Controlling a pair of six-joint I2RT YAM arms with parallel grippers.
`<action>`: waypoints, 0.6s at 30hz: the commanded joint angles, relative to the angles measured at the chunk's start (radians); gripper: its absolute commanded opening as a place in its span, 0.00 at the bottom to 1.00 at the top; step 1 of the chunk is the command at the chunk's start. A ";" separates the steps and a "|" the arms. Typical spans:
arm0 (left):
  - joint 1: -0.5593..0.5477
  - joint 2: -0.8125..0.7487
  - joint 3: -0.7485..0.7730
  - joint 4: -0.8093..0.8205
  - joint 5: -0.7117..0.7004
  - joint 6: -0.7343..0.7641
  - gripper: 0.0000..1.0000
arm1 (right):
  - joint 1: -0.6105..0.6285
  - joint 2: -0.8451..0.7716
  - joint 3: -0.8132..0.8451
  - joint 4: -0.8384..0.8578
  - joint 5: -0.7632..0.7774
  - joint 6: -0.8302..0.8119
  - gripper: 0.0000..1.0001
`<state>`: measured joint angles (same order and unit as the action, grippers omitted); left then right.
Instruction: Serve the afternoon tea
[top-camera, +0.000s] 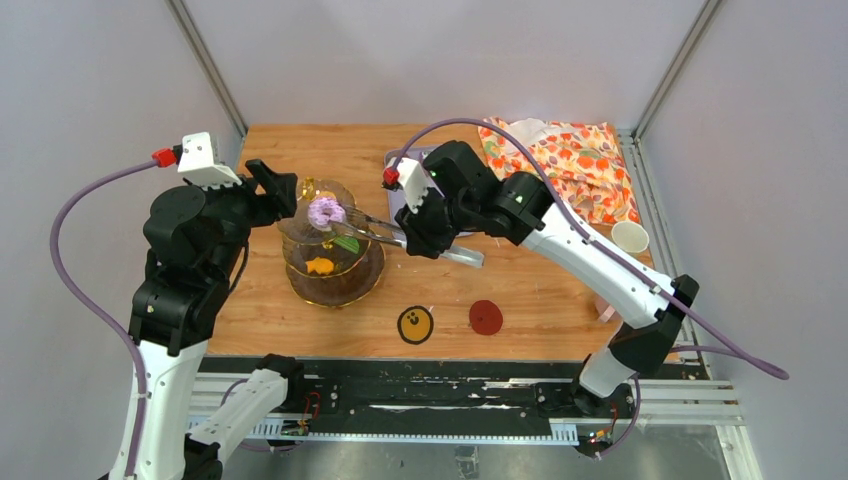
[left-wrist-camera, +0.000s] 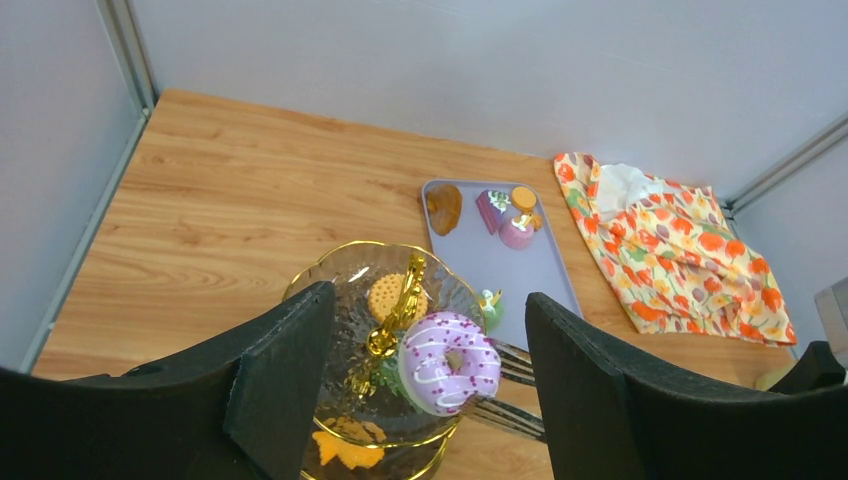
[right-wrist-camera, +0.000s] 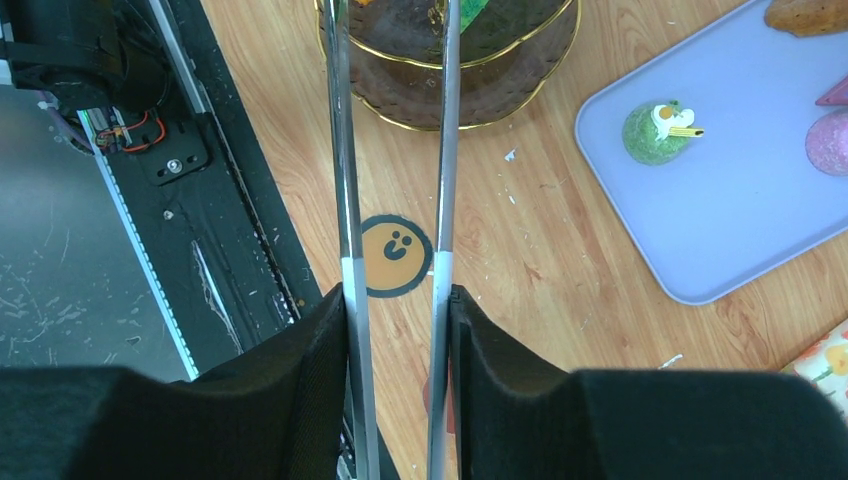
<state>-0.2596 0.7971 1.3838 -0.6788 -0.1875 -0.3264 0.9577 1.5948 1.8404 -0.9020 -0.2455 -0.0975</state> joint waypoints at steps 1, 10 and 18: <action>-0.006 -0.006 0.012 0.016 -0.003 0.000 0.74 | 0.021 0.017 0.049 0.018 -0.010 -0.001 0.38; -0.005 -0.002 0.013 0.019 0.002 0.001 0.74 | 0.023 0.010 0.054 0.023 -0.002 0.001 0.44; -0.006 0.002 0.012 0.025 0.008 -0.001 0.74 | 0.023 -0.019 0.059 0.029 0.016 -0.005 0.47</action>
<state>-0.2596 0.7975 1.3838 -0.6785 -0.1864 -0.3264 0.9581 1.6138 1.8599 -0.8909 -0.2417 -0.0971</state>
